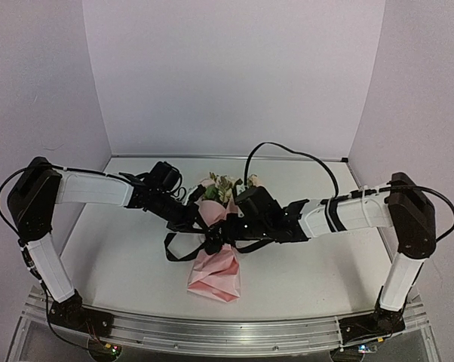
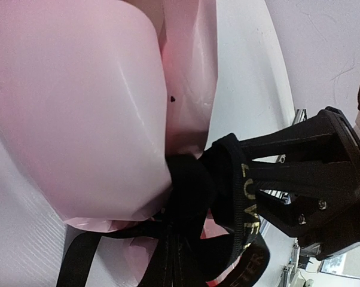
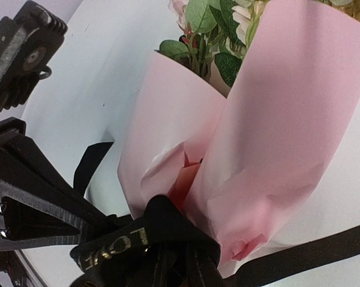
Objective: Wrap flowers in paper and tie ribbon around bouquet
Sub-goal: Cross the half-tied ribbon over the folded bouquet.
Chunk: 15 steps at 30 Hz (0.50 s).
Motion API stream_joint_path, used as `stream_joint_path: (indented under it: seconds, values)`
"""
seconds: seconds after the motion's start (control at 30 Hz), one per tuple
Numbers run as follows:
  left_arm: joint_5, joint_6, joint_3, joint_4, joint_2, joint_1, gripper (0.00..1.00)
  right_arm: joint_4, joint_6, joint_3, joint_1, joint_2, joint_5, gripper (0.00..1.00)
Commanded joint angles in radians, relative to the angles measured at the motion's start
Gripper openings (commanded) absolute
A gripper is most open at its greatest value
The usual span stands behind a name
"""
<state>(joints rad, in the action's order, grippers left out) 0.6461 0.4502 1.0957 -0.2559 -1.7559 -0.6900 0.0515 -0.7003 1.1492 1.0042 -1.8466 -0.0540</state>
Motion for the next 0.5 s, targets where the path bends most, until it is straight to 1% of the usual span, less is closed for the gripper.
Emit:
stream_joint_path:
  seconds: [0.0,0.13,0.23,0.4,0.47]
  values:
    - [0.021,-0.02,0.069,-0.029,-0.033,-0.019,0.0,-0.037,-0.019,0.009,-0.005,0.088,0.003,0.17]
    - [0.026,-0.014,0.074,-0.022,-0.046,-0.024,0.0,-0.102,-0.032,-0.003,-0.005,0.125,0.02,0.26]
    - [0.026,-0.01,0.077,-0.017,-0.05,-0.025,0.0,-0.154,-0.038,-0.007,-0.004,0.154,0.03,0.31]
    - [0.024,-0.009,0.079,-0.016,-0.054,-0.025,0.0,-0.179,-0.038,-0.06,-0.003,0.213,0.019,0.44]
    - [0.023,-0.009,0.08,-0.015,-0.053,-0.025,0.0,-0.198,-0.03,-0.062,0.0,0.229,0.037,0.46]
